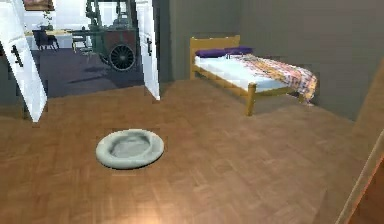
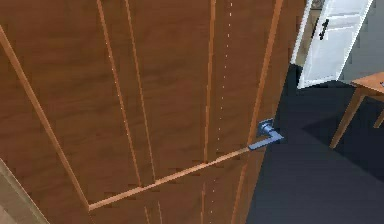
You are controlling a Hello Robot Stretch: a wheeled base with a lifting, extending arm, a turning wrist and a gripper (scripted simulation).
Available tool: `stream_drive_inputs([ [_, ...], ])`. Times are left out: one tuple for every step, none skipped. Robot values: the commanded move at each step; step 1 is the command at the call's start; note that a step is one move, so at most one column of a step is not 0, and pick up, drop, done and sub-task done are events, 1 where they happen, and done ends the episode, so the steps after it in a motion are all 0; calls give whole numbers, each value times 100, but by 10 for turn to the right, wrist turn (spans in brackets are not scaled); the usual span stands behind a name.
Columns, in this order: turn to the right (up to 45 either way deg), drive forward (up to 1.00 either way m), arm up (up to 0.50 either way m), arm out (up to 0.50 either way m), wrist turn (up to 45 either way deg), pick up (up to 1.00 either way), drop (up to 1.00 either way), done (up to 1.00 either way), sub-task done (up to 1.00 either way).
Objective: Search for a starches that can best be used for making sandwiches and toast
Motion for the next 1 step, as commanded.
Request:
stream_drive_inputs([
  [0, 5, 0, 0, 0, 0, 0, 0, 0],
])
